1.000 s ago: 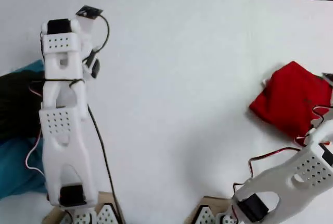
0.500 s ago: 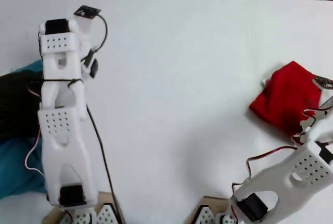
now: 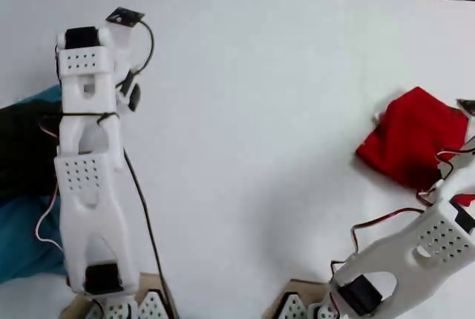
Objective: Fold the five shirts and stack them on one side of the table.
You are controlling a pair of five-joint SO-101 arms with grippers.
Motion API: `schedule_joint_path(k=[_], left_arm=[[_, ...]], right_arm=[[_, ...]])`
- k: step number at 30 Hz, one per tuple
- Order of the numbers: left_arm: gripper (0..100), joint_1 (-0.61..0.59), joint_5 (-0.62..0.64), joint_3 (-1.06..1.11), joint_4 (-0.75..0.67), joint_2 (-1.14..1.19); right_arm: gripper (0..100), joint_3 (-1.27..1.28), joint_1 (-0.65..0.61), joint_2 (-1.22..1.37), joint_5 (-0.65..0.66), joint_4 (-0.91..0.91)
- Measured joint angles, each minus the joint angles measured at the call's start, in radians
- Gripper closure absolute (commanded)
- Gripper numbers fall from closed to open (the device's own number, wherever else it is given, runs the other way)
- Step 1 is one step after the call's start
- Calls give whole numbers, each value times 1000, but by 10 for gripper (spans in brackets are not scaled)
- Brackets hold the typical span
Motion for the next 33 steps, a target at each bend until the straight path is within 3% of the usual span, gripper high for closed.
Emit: schedule_joint_path(k=[12,24,33], left_arm=[[831,0,0,0,0,0],[831,0,5,5,0,-9],[831,0,6,5,0,-89]], right_arm=[[975,-269,46,0,64,101],[970,-302,163,48,130,101],[697,-327,164,133,132,101]])
